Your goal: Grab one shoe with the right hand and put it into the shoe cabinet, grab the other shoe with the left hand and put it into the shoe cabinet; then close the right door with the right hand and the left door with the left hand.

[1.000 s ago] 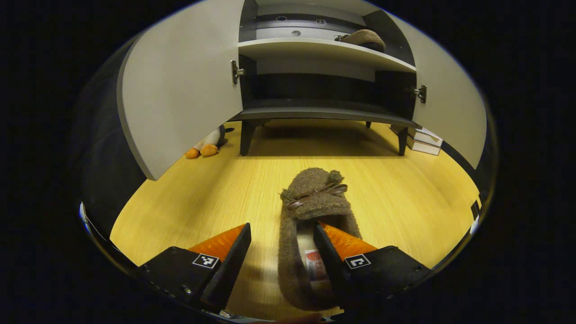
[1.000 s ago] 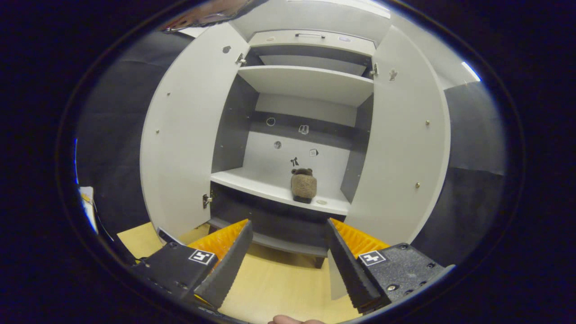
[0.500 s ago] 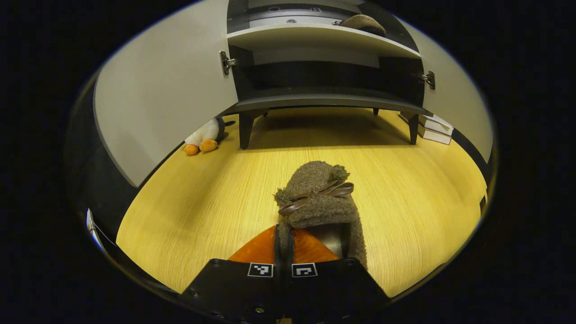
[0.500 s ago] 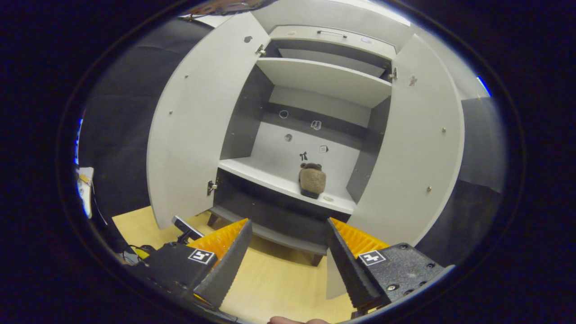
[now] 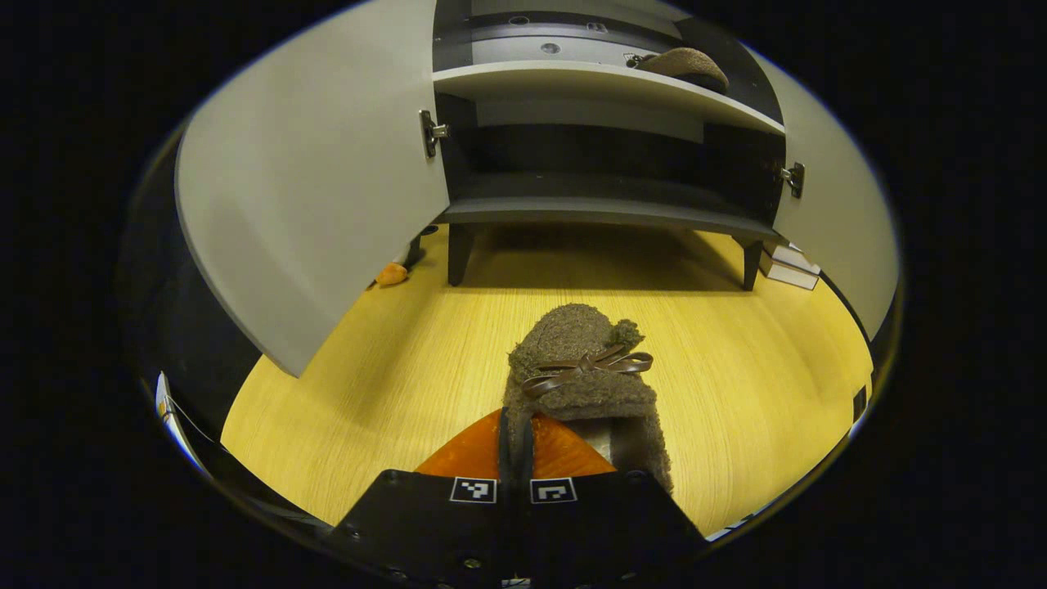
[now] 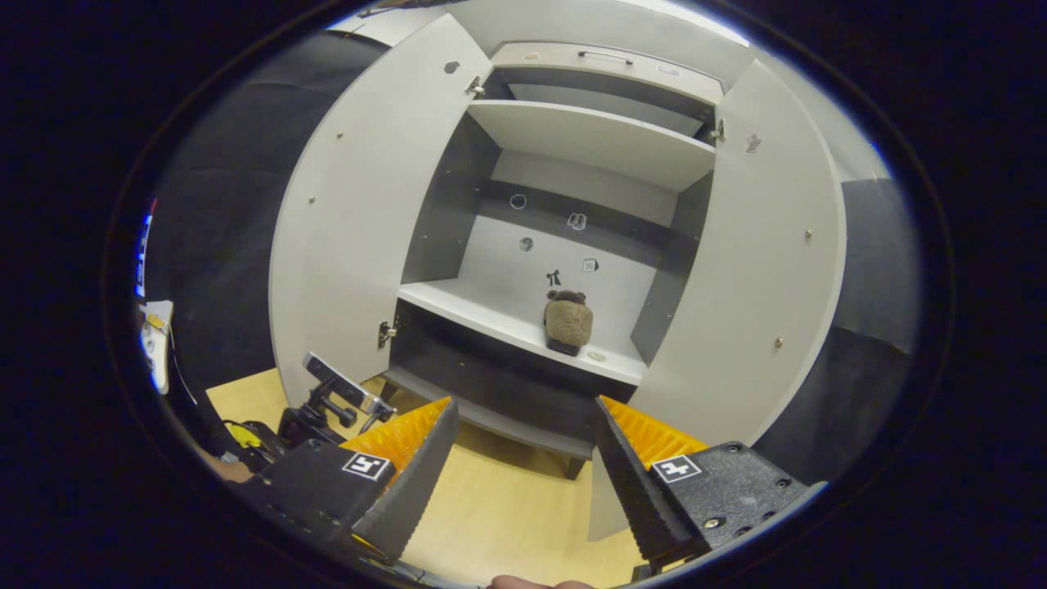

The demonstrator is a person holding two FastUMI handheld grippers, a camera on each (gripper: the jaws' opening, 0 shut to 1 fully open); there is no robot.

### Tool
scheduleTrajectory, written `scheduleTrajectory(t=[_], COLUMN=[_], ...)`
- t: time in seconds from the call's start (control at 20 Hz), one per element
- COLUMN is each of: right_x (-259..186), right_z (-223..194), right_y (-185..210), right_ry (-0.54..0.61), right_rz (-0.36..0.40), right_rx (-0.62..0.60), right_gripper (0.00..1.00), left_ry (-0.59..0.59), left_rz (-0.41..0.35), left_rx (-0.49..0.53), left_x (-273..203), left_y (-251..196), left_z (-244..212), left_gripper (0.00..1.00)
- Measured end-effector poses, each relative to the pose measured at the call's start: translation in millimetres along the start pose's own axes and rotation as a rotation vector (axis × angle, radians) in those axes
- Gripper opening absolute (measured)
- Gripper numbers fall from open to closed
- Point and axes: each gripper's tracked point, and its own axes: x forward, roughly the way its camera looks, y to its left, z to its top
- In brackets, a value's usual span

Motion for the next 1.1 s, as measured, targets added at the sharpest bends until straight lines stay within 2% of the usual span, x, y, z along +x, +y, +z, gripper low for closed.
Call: scheduleTrajectory(t=[0.3, 0.45, 0.7, 0.95, 1.1], right_x=[-9, -15, -8, 15, 33], right_z=[11, 18, 26, 46, 53], right_y=[-9, -15, -20, -33, -47], right_ry=[-0.012, -0.032, -0.049, -0.103, -0.134], right_rz=[-0.019, -0.037, -0.036, 0.013, 0.034], right_rx=[0.031, 0.017, 0.033, 0.033, 0.007], right_gripper=[1.0, 1.0, 1.0, 1.0, 1.0], left_ry=[-0.058, -0.141, -0.267, -0.309, -0.31], left_rz=[-0.016, -0.033, -0.017, 0.024, 0.112], left_rx=[-0.009, -0.001, 0.017, -0.06, -0.055], left_x=[-34, -60, -97, -99, -81], left_y=[3, 1, -2, -7, -3], left_z=[65, 124, 222, 302, 345], left_gripper=[0.01, 0.01, 0.01, 0.01, 0.01])
